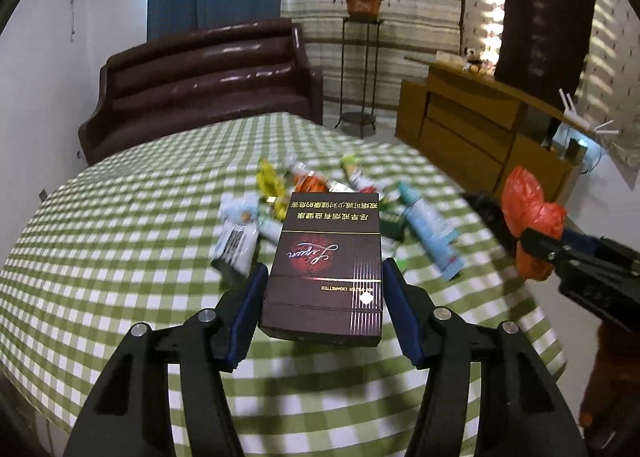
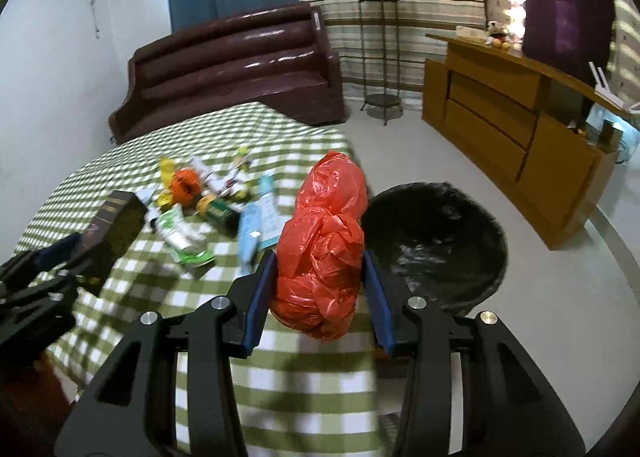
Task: Collect trash
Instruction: 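Carry the red bag over the bin with the right gripper while the left gripper grasps the dark box, then open the right gripper to drop the red bag while the left gripper drops the dark box into the bin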
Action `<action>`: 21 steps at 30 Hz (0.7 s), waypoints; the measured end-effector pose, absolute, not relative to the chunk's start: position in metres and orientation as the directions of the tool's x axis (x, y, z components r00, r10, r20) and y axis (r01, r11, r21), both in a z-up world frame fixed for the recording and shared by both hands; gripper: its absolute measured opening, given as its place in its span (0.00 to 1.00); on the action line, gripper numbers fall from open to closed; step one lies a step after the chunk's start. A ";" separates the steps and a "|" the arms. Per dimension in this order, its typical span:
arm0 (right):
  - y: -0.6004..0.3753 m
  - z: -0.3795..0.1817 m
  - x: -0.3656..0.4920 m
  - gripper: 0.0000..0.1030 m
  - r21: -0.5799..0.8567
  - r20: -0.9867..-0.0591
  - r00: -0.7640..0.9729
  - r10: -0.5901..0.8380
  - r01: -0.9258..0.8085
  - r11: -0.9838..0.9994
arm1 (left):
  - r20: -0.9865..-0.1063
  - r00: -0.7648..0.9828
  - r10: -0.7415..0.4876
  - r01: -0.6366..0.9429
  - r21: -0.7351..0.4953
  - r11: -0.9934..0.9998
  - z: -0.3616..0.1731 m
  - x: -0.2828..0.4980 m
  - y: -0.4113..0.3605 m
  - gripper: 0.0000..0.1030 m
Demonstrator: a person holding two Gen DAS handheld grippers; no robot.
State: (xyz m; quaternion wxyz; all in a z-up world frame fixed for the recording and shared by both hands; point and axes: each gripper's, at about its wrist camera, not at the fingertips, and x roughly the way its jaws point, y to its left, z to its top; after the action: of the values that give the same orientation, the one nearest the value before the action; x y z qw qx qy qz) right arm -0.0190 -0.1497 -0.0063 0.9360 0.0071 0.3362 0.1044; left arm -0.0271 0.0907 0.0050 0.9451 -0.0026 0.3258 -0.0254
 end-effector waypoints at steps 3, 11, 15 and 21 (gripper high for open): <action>-0.166 -0.003 -0.011 0.41 0.073 -0.618 0.769 0.162 -0.149 0.986 | -0.595 0.800 -0.076 0.075 -0.027 0.997 0.013 -0.019 0.077 0.56; -0.203 0.001 0.009 0.41 0.045 -0.594 0.801 0.077 -0.063 0.997 | -0.580 0.801 -0.146 0.149 -0.043 0.988 0.018 0.019 0.029 0.56; -0.218 -0.003 0.019 0.41 0.043 -0.593 0.803 0.059 -0.041 0.998 | -0.573 0.801 -0.174 0.186 -0.039 0.982 0.016 0.032 0.005 0.56; -0.236 -0.014 0.038 0.41 0.052 -0.603 0.797 0.043 -0.014 0.999 | -0.587 0.787 -0.190 0.215 -0.029 0.976 0.007 0.056 -0.029 0.56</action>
State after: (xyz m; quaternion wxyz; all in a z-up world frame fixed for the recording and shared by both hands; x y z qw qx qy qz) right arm 0.0376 -0.2361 -0.0135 0.9476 0.0224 0.3184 0.0150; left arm 0.0557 -0.0285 0.0072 0.9451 0.0198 0.3082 -0.1071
